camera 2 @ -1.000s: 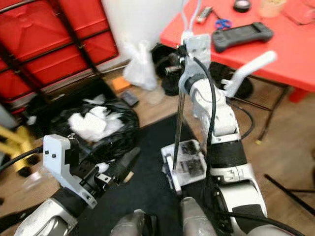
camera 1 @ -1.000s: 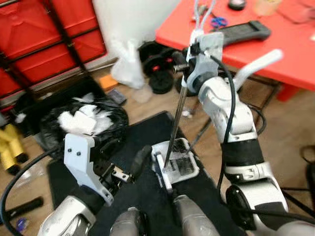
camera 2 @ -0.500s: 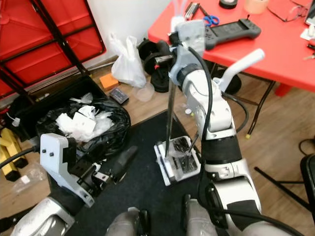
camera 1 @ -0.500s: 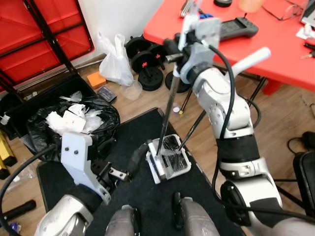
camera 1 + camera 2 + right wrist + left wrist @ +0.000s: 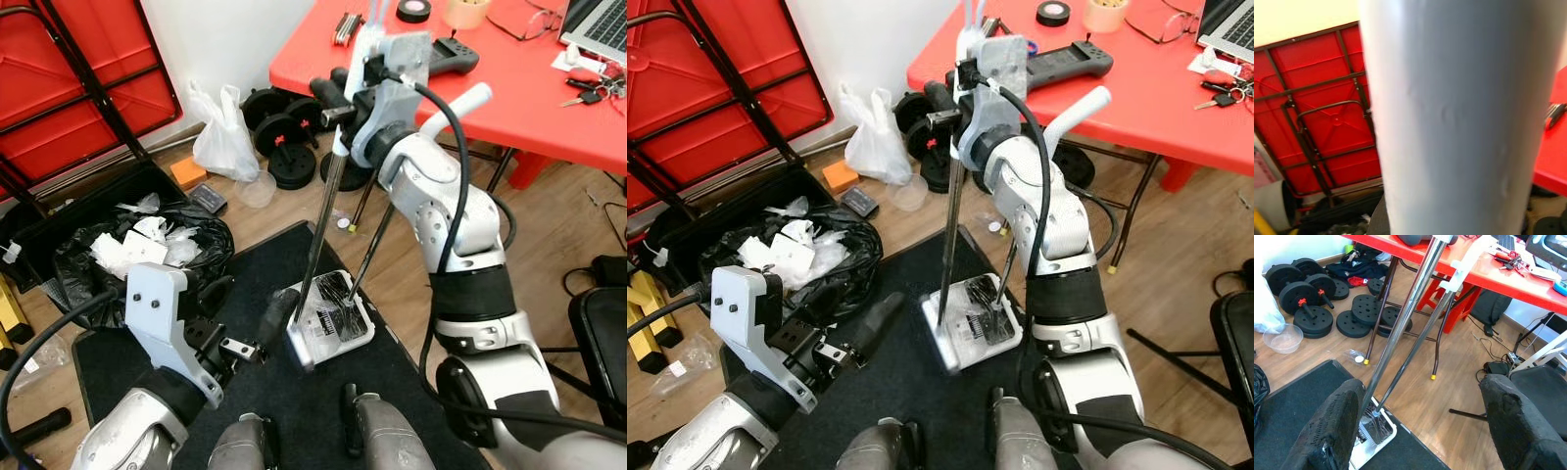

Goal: Sweep floor

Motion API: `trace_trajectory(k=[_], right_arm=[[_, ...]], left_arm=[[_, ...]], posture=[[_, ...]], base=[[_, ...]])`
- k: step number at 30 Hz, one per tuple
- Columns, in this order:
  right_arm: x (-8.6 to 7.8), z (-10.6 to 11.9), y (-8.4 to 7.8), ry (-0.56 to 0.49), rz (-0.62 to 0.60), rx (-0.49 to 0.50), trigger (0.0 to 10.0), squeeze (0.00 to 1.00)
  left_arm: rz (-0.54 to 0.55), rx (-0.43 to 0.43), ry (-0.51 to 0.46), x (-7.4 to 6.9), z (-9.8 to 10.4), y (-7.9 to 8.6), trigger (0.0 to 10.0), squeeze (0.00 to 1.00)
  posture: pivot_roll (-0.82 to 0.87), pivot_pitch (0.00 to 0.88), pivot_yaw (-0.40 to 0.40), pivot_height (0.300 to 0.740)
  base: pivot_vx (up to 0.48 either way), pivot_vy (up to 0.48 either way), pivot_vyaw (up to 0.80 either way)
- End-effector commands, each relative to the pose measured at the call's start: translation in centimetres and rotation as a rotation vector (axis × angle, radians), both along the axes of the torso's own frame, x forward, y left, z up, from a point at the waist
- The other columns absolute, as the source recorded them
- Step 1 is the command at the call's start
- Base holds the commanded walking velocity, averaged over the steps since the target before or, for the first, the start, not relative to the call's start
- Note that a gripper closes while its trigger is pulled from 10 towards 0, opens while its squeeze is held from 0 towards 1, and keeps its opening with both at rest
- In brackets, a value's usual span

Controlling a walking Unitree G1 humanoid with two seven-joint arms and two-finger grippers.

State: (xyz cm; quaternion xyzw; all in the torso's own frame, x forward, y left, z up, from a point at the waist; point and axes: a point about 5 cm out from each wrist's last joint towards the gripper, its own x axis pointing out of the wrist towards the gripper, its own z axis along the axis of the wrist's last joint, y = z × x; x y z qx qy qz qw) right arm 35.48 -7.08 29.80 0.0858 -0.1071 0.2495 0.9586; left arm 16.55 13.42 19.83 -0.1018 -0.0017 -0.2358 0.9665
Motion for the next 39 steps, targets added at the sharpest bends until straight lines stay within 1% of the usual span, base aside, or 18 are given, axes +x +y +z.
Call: trace_trajectory(k=[1, 5, 7, 8, 9, 11, 12, 13, 14, 15, 18, 21, 23, 24, 25, 28, 32, 39], right_arm=[[-0.3, 1.0, 0.2, -0.031, 0.033, 0.054, 10.0, 0.0], [0.0, 1.0, 0.1, -0.041, 0.022, 0.075, 10.0, 0.0], [0.6, 0.6, -0.4, -0.059, -0.026, 0.112, 10.0, 0.0], [0.6, 0.6, -0.4, -0.059, -0.026, 0.112, 10.0, 0.0], [0.9, 0.4, -0.7, -0.066, -0.045, 0.129, 10.0, 0.0], [1.7, -0.9, -1.3, -0.058, -0.103, 0.154, 10.0, 0.0], [1.9, -1.3, -1.4, -0.052, -0.119, 0.155, 10.0, 0.0], [2.4, -2.3, -1.8, -0.021, -0.16, 0.145, 10.0, 0.0], [2.4, -2.3, -1.8, -0.021, -0.16, 0.145, 10.0, 0.0], [2.8, -3.6, -2.3, 0.022, -0.218, 0.116, 10.0, 0.0], [3.0, -4.0, -2.7, 0.034, -0.258, 0.088, 10.0, 0.0], [3.1, -3.7, -3.2, 0.019, -0.289, 0.068, 10.0, 0.0], [3.1, -3.7, -3.2, 0.019, -0.289, 0.068, 10.0, 0.0], [3.2, -3.2, -3.6, -0.002, -0.305, 0.061, 10.0, 0.0], [3.2, -3.2, -3.6, -0.002, -0.305, 0.061, 10.0, 0.0], [3.4, -1.9, -4.1, -0.056, -0.321, 0.05, 10.0, 0.0], [3.5, -1.0, -4.2, -0.091, -0.324, 0.022, 10.0, 0.0], [3.5, -0.2, -4.0, -0.101, -0.329, -0.006, 10.0, 0.0]], left_arm=[[0.0, -0.002, 0.026, -0.1, -0.4, 0.1, 10.0, 0.0], [0.001, -0.002, 0.026, -0.1, -0.4, 0.1, 10.0, 0.0], [0.002, -0.001, 0.025, -0.1, -0.4, 0.1, 10.0, 0.0], [0.002, -0.001, 0.025, -0.1, -0.4, 0.1, 10.0, 0.0], [0.002, -0.001, 0.025, -0.1, -0.3, 0.1, 10.0, 0.0], [0.002, 0.0, 0.025, -0.2, -0.3, 0.1, 10.0, 0.0], [0.002, 0.001, 0.025, -0.2, -0.3, 0.1, 10.0, 0.0], [0.002, 0.001, 0.025, -0.3, -0.2, 0.1, 10.0, 0.0], [0.002, 0.001, 0.025, -0.3, -0.2, 0.1, 10.0, 0.0], [0.002, 0.003, 0.027, -0.4, -0.2, 0.1, 10.0, 0.0], [0.002, 0.004, 0.029, -0.6, -0.1, 0.2, 10.0, 0.0], [0.002, 0.005, 0.031, -0.7, -0.1, 0.2, 10.0, 0.0], [0.002, 0.005, 0.031, -0.7, -0.1, 0.2, 10.0, 0.0], [0.001, 0.006, 0.031, -0.7, -0.1, 0.2, 10.0, 0.0], [0.001, 0.006, 0.031, -0.7, -0.1, 0.2, 10.0, 0.0], [0.001, 0.007, 0.033, -0.6, -0.2, 0.2, 10.0, 0.0], [0.0, 0.007, 0.034, -0.5, -0.2, 0.2, 10.0, 0.0], [-0.002, 0.005, 0.034, -0.4, -0.3, 0.2, 10.0, 0.0]], posture=[[-0.03, 0.259, -0.017, 0.74], [-0.03, 0.261, -0.016, 0.74], [-0.02, 0.267, -0.013, 0.74], [-0.02, 0.267, -0.013, 0.74], [-0.02, 0.267, -0.013, 0.74], [-0.01, 0.276, -0.01, 0.74], [-0.01, 0.276, -0.01, 0.74], [0.0, 0.284, -0.007, 0.74], [0.0, 0.284, -0.007, 0.74], [0.0, 0.29, -0.005, 0.74], [0.0, 0.295, -0.002, 0.74], [0.0, 0.297, 0.0, 0.74], [0.0, 0.297, 0.0, 0.74], [0.0, 0.296, 0.001, 0.74], [0.0, 0.296, 0.001, 0.74], [0.0, 0.29, 0.001, 0.74], [-0.01, 0.283, -0.001, 0.74], [-0.01, 0.276, -0.001, 0.74]], base=[[0.0, 0.0, 0.0], [0.0, 0.0, 0.0], [0.0, 0.0, 0.0], [0.0, 0.0, 0.0], [0.0, 0.0, 0.0], [0.0, 0.0, 0.0], [0.0, 0.0, 0.0], [0.0, 0.0, 0.0], [0.0, 0.0, 0.0], [0.0, 0.0, 0.0], [0.0, 0.0, 0.0], [0.0, 0.0, 0.0], [0.0, 0.0, 0.0], [0.0, 0.0, 0.0], [0.0, 0.0, 0.0], [0.0, 0.0, 0.0], [0.0, 0.0, 0.0], [0.0, 0.0, 0.0]])
